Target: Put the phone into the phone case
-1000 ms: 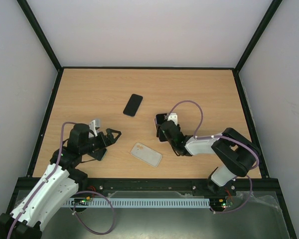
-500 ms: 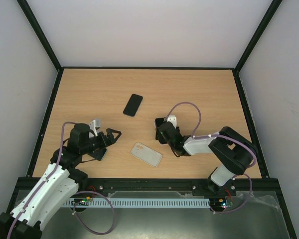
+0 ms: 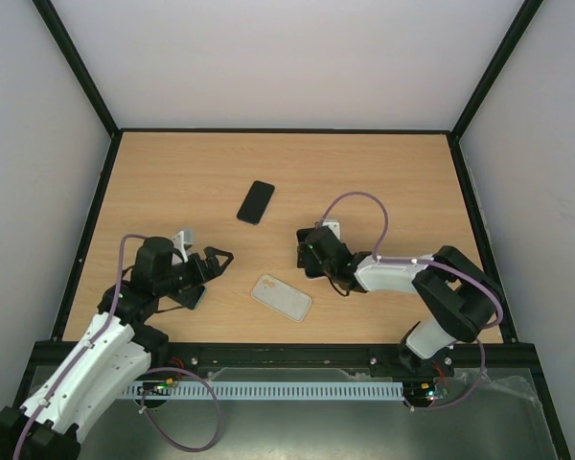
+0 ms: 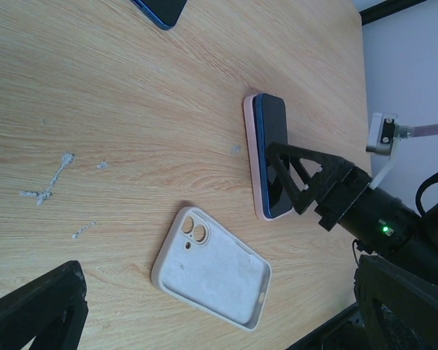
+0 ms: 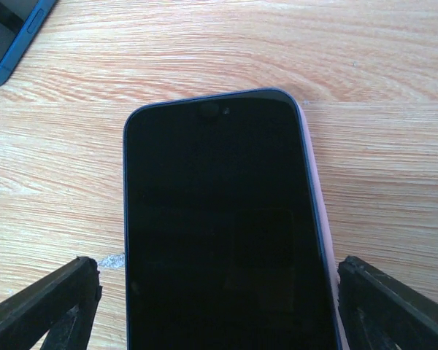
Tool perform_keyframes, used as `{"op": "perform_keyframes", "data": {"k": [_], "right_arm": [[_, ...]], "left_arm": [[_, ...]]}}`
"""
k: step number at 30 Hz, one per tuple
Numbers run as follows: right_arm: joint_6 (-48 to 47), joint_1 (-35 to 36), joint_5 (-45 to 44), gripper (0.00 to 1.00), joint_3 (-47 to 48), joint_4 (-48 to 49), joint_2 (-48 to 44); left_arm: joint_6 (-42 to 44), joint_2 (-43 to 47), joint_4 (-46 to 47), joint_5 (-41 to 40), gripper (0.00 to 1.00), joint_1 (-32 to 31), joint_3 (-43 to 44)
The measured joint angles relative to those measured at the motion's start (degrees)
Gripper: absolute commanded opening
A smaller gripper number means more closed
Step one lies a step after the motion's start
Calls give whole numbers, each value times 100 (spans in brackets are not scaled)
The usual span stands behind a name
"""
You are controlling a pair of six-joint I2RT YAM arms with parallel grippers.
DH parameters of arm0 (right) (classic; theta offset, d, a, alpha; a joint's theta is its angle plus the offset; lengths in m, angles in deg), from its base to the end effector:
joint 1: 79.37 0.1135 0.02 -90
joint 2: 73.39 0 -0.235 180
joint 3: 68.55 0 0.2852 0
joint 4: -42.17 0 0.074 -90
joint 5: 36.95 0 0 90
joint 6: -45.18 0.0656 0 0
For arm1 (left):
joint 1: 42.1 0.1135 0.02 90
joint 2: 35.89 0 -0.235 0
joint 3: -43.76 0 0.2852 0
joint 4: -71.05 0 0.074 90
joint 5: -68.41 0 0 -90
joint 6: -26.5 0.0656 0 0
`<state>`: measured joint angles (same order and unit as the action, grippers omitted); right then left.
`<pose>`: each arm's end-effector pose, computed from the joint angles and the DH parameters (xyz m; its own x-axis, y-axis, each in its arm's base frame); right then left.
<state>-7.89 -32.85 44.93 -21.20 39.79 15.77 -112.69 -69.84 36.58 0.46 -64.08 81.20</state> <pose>0.2329 0.2322 0.0615 -0.7731 0.0491 -0.6323 -0.2303 0.9072 0.3521 0.1997 -0.1072 0.1927 -0.8004 -0.4334 -0.4141 0.0605 0.6288 -0.7752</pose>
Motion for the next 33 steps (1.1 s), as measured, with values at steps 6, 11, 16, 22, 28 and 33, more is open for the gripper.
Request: {"op": "perform_keyframes", "data": {"k": [6,11,16,22,28,33], "right_arm": [[192,-422,702,84,-28,-42,-127],[282,-658,1119,81,-173,13,-133],[354,-695,1429,72,-205,155,-131],[634,-719,2046,63,-269,632,13],[1064,-719,2518,55,-282,1259,302],[1388,-719,2579,51,-308,1539,431]], "left_arm": [[-42,-192,22,-20,94,-109,0],[-74,-518,149,-66,89,-317,0],[-76,-1016,387,-160,85,-494,0],[-68,-1471,807,-389,70,-540,0],[-46,-2420,1510,-431,59,-629,2],[0,-3318,2173,-463,51,-914,190]]}}
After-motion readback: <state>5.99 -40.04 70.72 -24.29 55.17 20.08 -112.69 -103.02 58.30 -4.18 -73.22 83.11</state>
